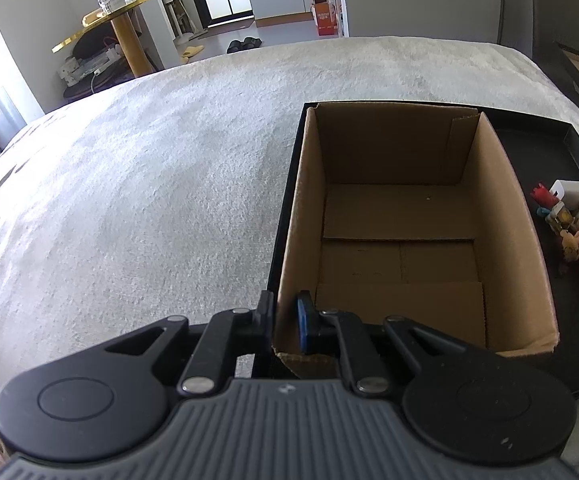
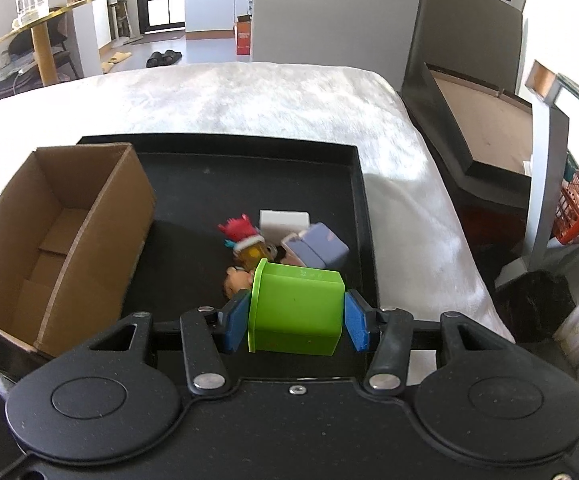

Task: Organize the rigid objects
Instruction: 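Close the right gripper on the green cube block, then carry the green cube block with the right gripper over the box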

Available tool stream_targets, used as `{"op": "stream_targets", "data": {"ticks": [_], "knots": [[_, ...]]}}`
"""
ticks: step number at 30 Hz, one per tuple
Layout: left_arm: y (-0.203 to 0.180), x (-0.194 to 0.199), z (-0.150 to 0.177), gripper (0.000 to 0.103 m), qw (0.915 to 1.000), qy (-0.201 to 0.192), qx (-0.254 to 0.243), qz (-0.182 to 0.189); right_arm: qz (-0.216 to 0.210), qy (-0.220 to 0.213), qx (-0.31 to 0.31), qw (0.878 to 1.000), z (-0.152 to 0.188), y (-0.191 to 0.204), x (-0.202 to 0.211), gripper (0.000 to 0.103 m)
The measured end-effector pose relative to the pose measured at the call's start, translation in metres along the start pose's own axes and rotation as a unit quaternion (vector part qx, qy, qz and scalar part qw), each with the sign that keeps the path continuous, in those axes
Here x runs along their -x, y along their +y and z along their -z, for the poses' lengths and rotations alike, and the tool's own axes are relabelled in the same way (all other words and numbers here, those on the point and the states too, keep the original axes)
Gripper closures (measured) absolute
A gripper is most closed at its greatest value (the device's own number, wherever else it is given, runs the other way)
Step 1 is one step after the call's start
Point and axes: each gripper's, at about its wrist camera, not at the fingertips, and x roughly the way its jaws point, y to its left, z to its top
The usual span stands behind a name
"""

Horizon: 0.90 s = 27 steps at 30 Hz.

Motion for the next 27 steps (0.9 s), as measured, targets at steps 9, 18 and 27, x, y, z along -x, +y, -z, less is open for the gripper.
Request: {"op": "stream_targets", "data": {"ticks": [9,18,27], "knots": [[0.004,0.0,0.002,0.092,1.0,-0.003,0.005,0.007,-0.007,-0.023,0.036,0.999,-0.017,0.027,0.013,0.054],[0.009,0.001,0.003,0.093,0.9997,-0.004,0.015,0.02,-0.022,-0.044,0.076,0.996,-0.03,0.056,0.022,0.054],[0.011,0.001,0.004,0.093,0.9995,-0.006,0.019,0.025,-0.053,-0.052,0.116,0.99,-0.041,0.086,0.023,0.054]]}}
